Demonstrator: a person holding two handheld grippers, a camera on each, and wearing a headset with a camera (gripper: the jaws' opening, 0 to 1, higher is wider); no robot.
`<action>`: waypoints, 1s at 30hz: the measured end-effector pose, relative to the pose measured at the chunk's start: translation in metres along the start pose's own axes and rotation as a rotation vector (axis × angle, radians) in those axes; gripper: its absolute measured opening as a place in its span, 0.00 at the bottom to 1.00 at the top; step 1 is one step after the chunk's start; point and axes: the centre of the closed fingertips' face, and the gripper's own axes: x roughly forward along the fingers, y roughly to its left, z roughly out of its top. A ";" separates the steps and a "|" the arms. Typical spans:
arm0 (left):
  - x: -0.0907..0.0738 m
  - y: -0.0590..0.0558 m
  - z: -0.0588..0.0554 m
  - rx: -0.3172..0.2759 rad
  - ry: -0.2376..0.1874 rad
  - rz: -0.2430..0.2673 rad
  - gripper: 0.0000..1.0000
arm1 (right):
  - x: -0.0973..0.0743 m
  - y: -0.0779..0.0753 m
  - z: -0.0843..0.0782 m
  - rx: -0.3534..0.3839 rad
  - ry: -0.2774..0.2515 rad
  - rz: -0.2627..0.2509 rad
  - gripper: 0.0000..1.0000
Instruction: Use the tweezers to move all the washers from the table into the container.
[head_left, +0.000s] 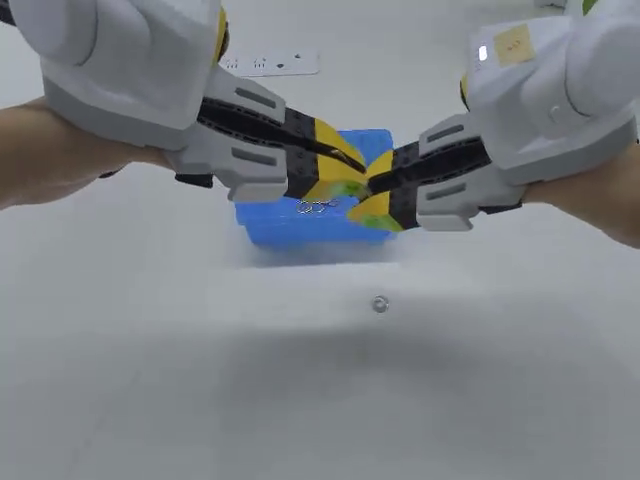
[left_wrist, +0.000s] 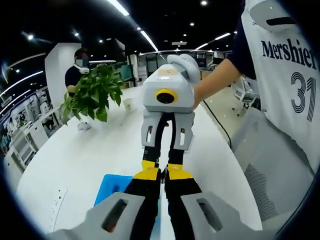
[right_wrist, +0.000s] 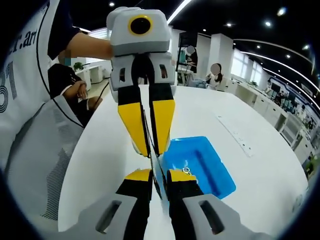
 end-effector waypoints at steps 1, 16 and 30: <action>0.001 -0.003 0.002 -0.002 -0.004 -0.003 0.07 | -0.001 0.002 -0.001 0.001 0.000 0.001 0.12; 0.012 -0.043 0.006 -0.049 -0.028 -0.020 0.07 | -0.007 0.045 -0.012 0.052 -0.024 0.015 0.12; 0.013 -0.053 -0.011 -0.116 -0.022 0.001 0.07 | 0.003 0.059 -0.024 0.089 -0.038 0.029 0.12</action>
